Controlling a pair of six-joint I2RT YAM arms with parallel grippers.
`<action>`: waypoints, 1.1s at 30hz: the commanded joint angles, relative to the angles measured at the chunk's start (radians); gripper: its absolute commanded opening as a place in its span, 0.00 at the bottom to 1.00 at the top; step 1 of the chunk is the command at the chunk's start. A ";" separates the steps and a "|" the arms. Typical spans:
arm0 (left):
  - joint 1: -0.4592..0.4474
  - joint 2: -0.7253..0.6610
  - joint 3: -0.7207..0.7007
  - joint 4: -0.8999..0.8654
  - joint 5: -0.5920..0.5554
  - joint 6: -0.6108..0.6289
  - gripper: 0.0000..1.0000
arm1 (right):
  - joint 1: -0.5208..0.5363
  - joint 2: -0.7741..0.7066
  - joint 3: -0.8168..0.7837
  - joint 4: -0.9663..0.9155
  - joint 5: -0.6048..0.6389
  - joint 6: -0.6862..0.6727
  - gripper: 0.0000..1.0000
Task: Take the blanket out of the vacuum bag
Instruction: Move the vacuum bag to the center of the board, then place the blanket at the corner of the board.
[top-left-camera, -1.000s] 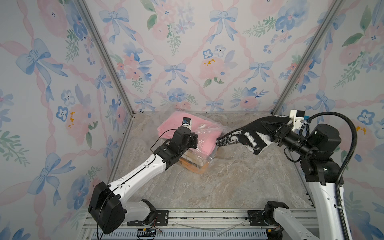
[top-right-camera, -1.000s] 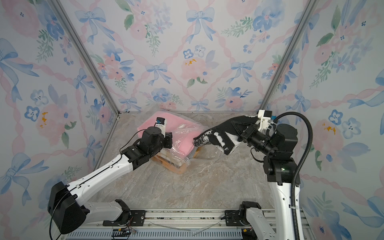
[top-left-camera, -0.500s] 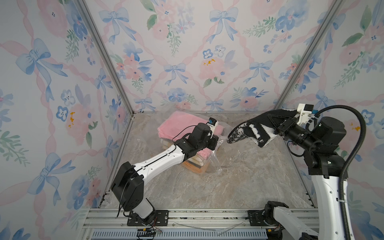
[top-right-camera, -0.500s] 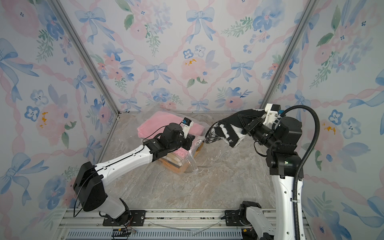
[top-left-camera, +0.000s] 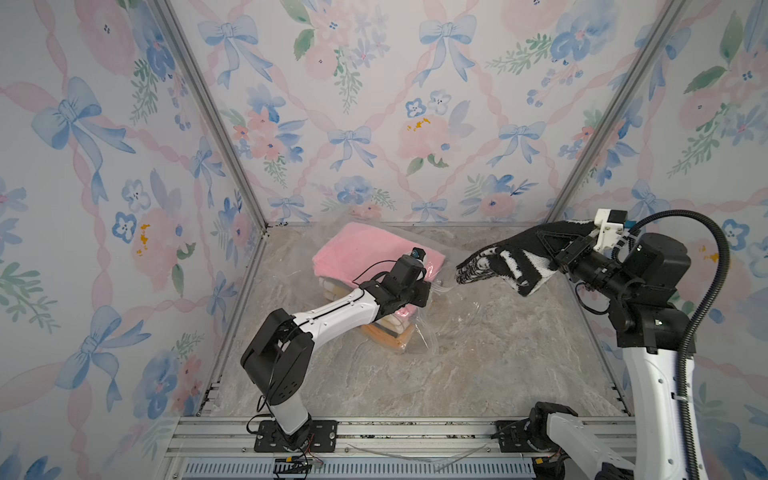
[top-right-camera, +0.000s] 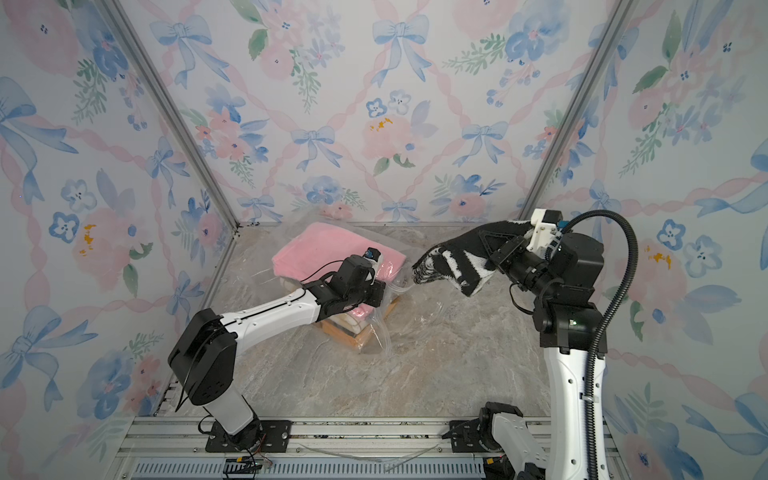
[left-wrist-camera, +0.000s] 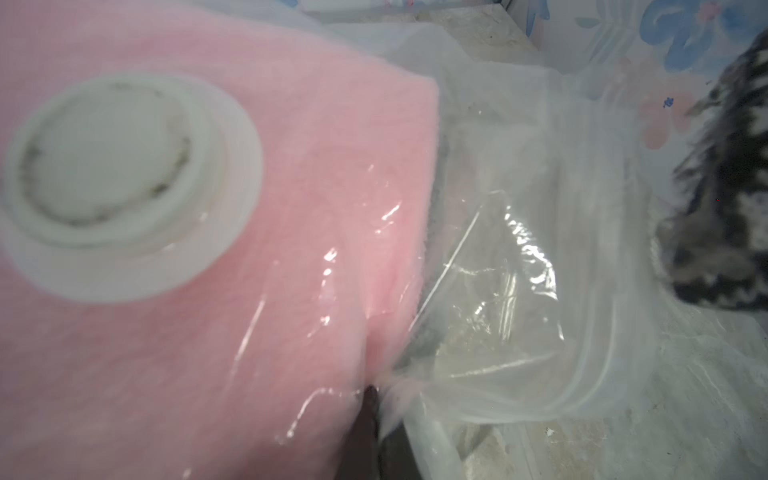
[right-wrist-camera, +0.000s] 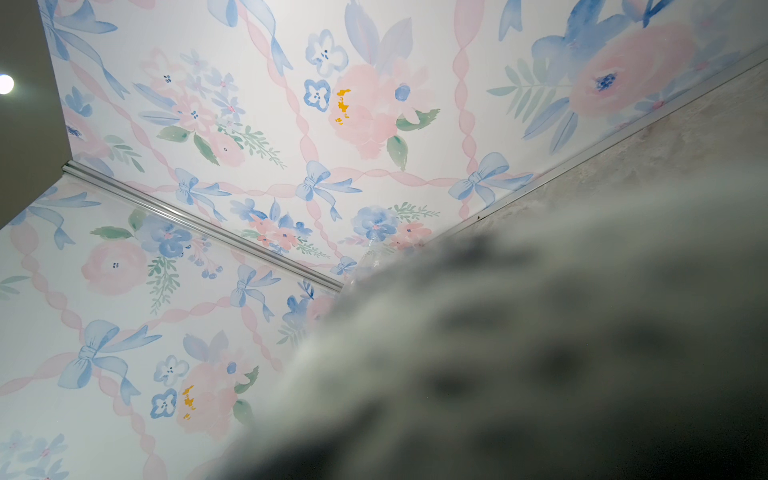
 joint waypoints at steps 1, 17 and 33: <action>0.066 -0.051 -0.070 -0.113 -0.144 -0.041 0.00 | -0.008 -0.010 0.002 0.079 -0.029 -0.021 0.00; 0.128 -0.276 -0.127 -0.127 -0.058 0.038 0.00 | -0.007 0.104 0.010 0.156 0.061 -0.031 0.00; 0.130 -0.299 -0.172 -0.064 -0.018 0.017 0.00 | -0.026 0.538 0.173 0.408 0.163 -0.058 0.00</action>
